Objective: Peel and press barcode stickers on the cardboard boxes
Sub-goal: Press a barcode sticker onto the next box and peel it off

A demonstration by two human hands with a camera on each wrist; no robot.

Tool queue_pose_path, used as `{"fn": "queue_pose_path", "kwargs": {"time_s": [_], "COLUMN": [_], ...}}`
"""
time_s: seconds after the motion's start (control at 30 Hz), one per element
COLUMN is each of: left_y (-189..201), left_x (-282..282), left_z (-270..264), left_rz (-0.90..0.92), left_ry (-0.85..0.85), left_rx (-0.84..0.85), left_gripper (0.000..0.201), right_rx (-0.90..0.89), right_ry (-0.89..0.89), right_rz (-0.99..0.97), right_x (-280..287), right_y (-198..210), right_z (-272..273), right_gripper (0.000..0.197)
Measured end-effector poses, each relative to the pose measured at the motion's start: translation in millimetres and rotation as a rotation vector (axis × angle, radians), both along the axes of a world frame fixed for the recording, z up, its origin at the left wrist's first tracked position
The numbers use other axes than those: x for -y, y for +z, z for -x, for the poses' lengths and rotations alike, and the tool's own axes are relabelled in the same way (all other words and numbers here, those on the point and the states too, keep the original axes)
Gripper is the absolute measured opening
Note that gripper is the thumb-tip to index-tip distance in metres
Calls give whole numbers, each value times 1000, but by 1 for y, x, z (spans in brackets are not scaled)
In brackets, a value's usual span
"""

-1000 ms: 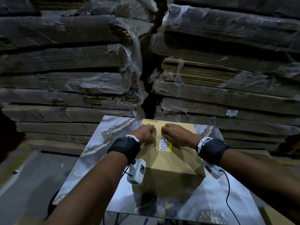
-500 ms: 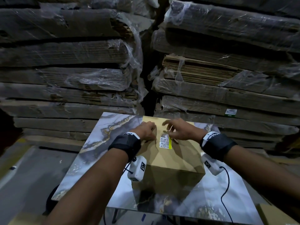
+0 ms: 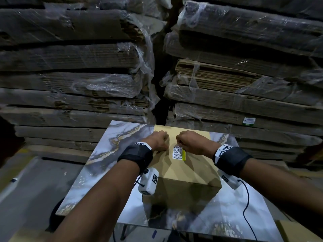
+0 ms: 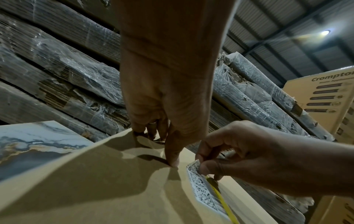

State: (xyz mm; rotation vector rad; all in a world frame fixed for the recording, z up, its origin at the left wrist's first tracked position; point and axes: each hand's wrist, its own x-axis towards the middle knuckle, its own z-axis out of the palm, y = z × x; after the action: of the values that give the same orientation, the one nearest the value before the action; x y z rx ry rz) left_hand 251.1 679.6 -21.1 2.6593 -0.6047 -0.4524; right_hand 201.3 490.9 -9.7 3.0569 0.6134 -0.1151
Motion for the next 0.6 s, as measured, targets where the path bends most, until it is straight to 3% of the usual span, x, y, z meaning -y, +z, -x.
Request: {"fn": "queue_pose_path", "kwargs": {"time_s": [0.17, 0.27, 0.37, 0.5, 0.6], "left_y": [-1, -2, -1, -2, -1], "left_x": [1, 1, 0, 0, 1], "left_z": [-1, -2, 0, 1, 1], "left_rz": [14, 4, -5, -1, 7], "left_ry": [15, 12, -7, -13, -13], "left_rx": [22, 29, 47, 56, 56], "left_gripper": [51, 45, 31, 41, 44], "right_rx": [20, 7, -41, -108, -55], "right_ry": [-14, -16, -25, 11, -22], "right_rz": [246, 299, 210, 2, -186], "right_x": [-19, -25, -20, -1, 12], "right_y": [10, 16, 21, 23, 14], "right_z": [-1, 3, 2, 3, 11], "right_gripper": [16, 18, 18, 20, 41]}}
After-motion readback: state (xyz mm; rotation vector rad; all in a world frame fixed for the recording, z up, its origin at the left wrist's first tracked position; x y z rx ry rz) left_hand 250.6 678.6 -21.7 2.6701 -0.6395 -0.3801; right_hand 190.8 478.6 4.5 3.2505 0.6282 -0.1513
